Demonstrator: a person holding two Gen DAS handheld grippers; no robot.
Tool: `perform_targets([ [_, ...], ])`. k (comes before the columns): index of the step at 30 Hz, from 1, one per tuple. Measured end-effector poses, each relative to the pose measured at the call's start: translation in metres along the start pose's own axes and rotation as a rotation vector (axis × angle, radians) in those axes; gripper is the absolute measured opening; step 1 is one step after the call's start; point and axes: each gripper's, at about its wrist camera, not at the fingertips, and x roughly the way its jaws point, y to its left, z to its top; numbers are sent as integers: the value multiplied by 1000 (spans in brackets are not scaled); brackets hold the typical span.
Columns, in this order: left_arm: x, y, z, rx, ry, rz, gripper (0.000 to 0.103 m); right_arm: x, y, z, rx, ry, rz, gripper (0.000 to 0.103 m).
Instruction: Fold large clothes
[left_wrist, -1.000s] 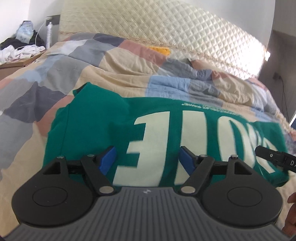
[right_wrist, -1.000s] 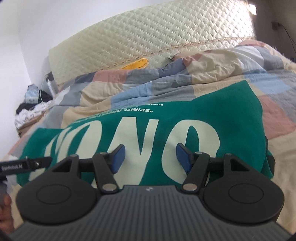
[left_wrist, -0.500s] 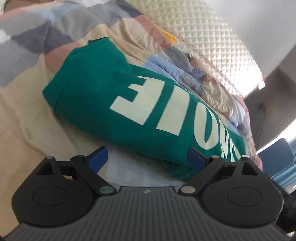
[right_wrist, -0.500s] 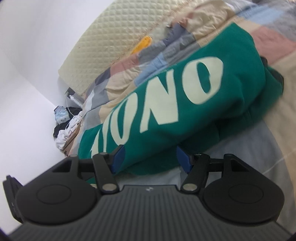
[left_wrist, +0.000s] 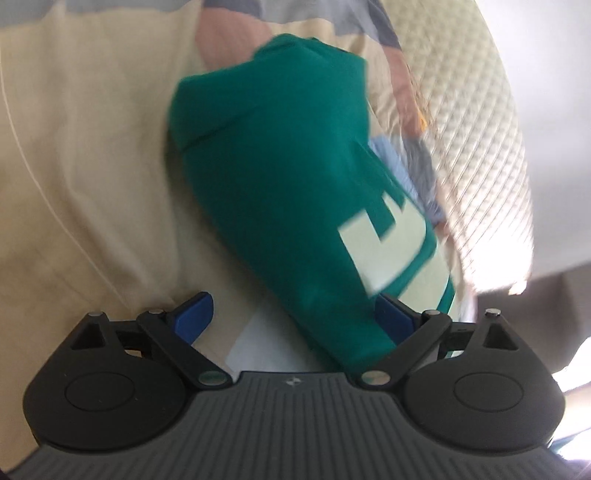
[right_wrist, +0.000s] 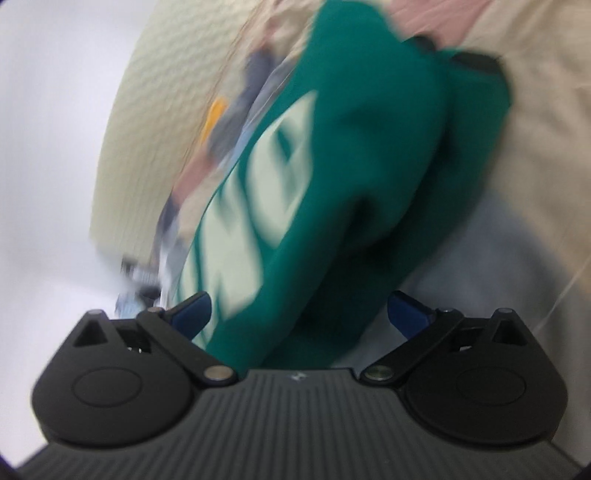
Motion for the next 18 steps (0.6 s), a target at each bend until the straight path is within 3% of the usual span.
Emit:
perform_targets([
  [4, 7, 4, 4, -17, -12, -22, 96, 8, -23, 18, 83, -41, 15, 103],
  [18, 25, 11, 12, -59, -94, -94, 92, 33, -13, 13, -45, -20, 39, 103],
])
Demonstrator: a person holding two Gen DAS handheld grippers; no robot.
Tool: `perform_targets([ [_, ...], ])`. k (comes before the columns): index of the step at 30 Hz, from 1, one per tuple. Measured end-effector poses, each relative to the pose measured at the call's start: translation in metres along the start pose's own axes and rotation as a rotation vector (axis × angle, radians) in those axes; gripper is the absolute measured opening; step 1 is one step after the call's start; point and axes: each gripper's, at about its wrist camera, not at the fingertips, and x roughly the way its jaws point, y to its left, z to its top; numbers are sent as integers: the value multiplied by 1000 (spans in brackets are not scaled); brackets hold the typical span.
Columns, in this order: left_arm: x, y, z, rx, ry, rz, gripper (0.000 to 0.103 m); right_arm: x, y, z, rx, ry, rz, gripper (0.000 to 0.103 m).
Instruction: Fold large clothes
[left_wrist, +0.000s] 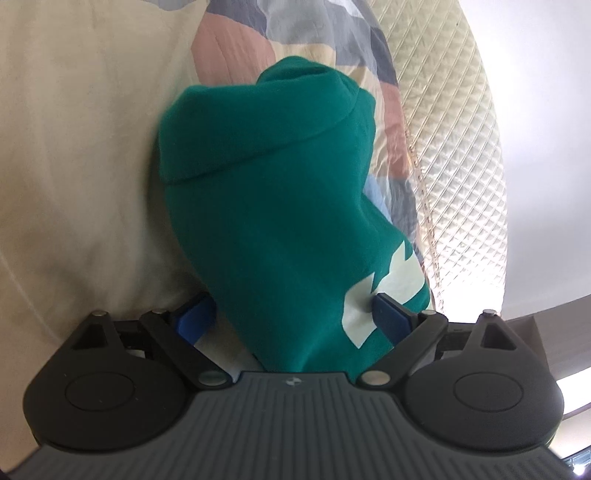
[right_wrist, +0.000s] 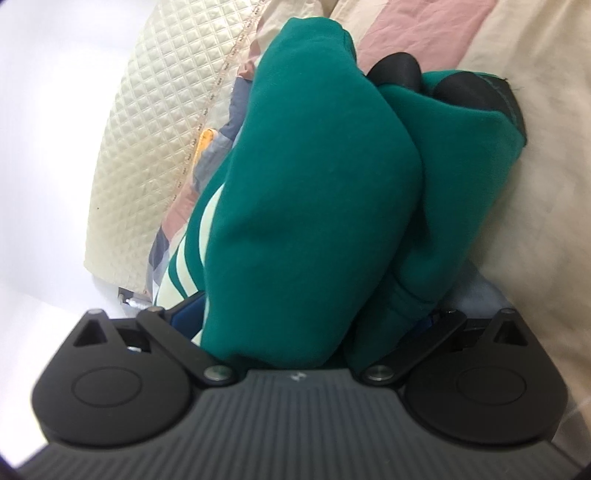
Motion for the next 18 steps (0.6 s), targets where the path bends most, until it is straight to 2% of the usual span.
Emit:
perform_targets([
  [4, 5, -1, -2, 31, -12, -1, 81, 5, 2, 6, -13, -15, 12, 101],
  [6, 3, -1, -2, 38, -10, -8, 72, 3, 4, 1, -44, -29, 18, 81],
  [8, 2, -6, -1, 72, -18, 1, 60, 1, 6, 3, -64, -39, 26, 73],
  [12, -3, -12, 1, 99, -34, -9, 45, -7, 20, 2, -134, -57, 22, 52],
  [15, -12, -21, -3, 147, -52, -7, 36, -15, 30, 1, -182, -70, 36, 41],
  [18, -15, -28, -3, 168, -62, -10, 30, -24, 39, 1, -211, -80, 54, 36],
])
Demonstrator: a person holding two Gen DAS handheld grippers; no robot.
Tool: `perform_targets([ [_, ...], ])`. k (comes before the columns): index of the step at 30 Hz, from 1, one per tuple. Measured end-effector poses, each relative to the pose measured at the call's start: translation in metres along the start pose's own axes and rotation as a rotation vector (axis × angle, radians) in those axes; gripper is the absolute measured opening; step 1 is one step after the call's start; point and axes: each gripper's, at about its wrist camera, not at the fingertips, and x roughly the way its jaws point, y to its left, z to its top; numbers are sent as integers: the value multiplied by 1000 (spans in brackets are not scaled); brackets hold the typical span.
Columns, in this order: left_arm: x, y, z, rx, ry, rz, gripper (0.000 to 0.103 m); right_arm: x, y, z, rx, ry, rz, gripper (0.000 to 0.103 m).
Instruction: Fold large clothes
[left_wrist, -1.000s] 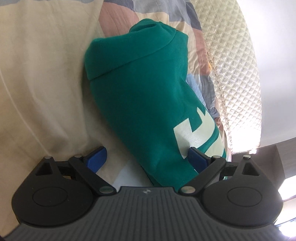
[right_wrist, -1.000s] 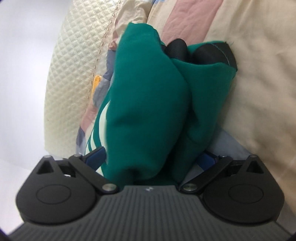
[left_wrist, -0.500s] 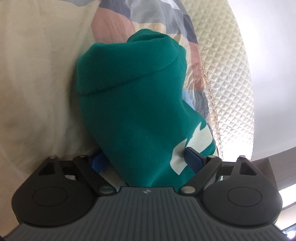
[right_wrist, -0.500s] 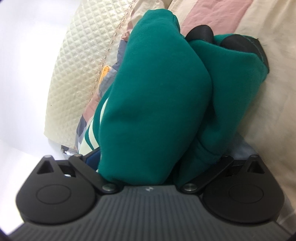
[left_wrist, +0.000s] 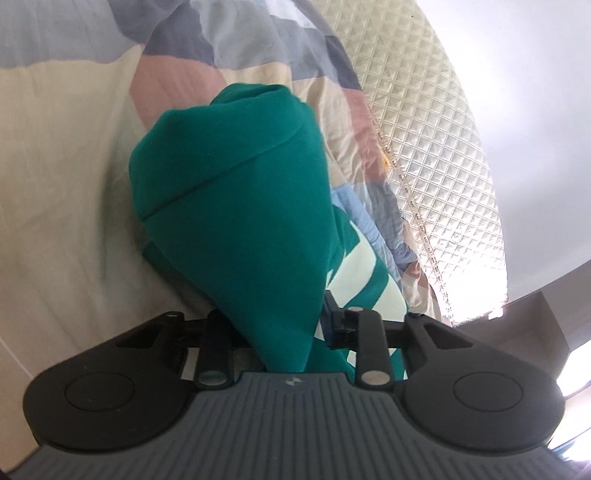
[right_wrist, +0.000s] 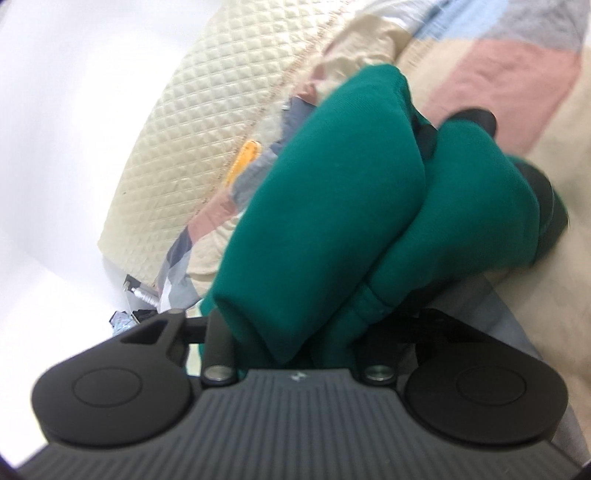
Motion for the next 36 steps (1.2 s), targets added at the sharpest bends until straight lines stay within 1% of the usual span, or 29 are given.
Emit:
perform_targets([
  [2, -7, -6, -1, 22, -7, -4, 27, -7, 4, 1, -10, -9, 12, 34],
  [9, -26, -21, -1, 48, 12, -37, 24, -37, 10, 8, -17, -41, 49, 30],
  [12, -35, -32, -4, 73, 25, -55, 23, -55, 13, 13, -29, -57, 51, 29],
  [15, -44, -44, -8, 91, 45, -80, 22, -63, 19, 20, -30, -65, 49, 28],
  [18, -45, -57, -14, 99, 67, -101, 22, -78, 20, 29, -45, -75, 45, 27],
  [24, -34, -100, -38, 174, 118, -143, 22, -119, 21, 58, -49, -138, 30, 26],
  [28, -15, -143, -61, 210, 163, -188, 22, -148, 17, 95, -86, -186, 10, 26],
  [31, 9, -183, -78, 235, 205, -226, 22, -167, 12, 131, -106, -232, 2, 25],
  [33, 29, -215, -87, 271, 227, -257, 22, -175, 7, 159, -114, -270, 5, 25],
  [36, 59, -258, -104, 344, 236, -283, 22, -180, -9, 199, -97, -309, 2, 25],
])
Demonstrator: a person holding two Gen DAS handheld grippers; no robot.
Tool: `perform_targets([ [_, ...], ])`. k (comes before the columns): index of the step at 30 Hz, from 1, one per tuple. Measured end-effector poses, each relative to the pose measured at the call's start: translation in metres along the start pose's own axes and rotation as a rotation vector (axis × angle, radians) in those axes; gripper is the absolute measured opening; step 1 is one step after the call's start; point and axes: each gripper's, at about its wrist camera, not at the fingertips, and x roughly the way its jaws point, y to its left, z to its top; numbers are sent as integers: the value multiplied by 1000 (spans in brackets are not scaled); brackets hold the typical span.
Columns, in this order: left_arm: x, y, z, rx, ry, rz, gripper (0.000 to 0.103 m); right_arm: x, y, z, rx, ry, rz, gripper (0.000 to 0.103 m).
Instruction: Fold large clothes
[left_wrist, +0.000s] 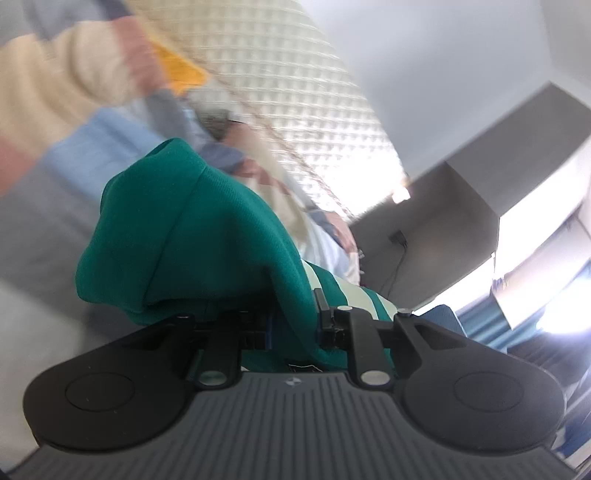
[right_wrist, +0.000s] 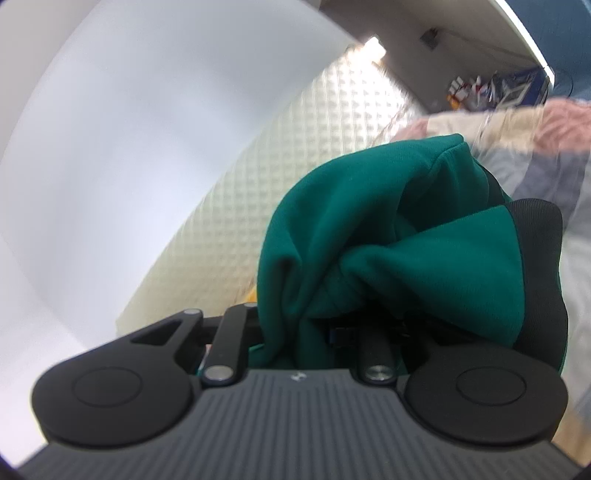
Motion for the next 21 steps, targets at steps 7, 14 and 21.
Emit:
perform_targets([
  [7, 103, -44, 11, 133, 44, 29, 22, 51, -54, 42, 25, -30, -47, 26],
  [14, 158, -8, -17, 202, -28, 43, 21, 81, -122, 7, 35, 41, -133, 26],
  [21, 151, 36, -65, 243, -49, -6, 20, 58, -168, -46, 73, 32, -105, 25],
])
